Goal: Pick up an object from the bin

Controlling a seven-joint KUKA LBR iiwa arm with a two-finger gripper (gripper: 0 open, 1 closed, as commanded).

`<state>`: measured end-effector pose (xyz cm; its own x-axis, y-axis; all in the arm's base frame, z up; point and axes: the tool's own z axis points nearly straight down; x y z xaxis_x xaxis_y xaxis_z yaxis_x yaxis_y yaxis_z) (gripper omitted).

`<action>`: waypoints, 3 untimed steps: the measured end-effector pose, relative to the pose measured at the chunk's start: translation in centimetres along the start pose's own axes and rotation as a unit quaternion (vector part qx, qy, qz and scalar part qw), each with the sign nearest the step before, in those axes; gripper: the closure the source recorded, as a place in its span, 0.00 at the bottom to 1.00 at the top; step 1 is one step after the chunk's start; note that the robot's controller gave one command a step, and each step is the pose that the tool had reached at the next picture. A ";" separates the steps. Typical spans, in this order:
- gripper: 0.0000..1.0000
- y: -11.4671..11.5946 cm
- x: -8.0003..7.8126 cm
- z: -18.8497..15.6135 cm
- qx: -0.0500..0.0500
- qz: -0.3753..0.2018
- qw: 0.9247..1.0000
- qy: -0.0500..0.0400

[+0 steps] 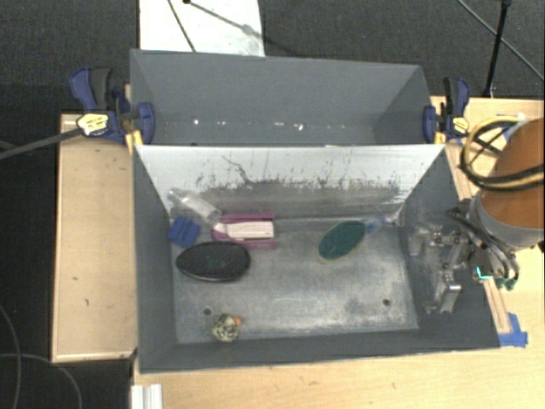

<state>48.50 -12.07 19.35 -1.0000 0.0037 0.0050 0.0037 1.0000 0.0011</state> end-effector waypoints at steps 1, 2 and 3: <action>0.00 6.8 -7.7 12.1 0.002 -0.032 0.999 -0.011; 0.00 13.7 -11.0 9.0 -0.001 0.035 0.999 -0.007; 0.00 17.1 -9.4 8.8 0.000 0.168 0.986 -0.003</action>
Offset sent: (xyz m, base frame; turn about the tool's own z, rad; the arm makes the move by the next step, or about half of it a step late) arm 0.0714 0.0683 -0.1235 -0.0640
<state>57.92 4.98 10.54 -0.9425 0.3341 -0.0017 0.3341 0.9425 0.0010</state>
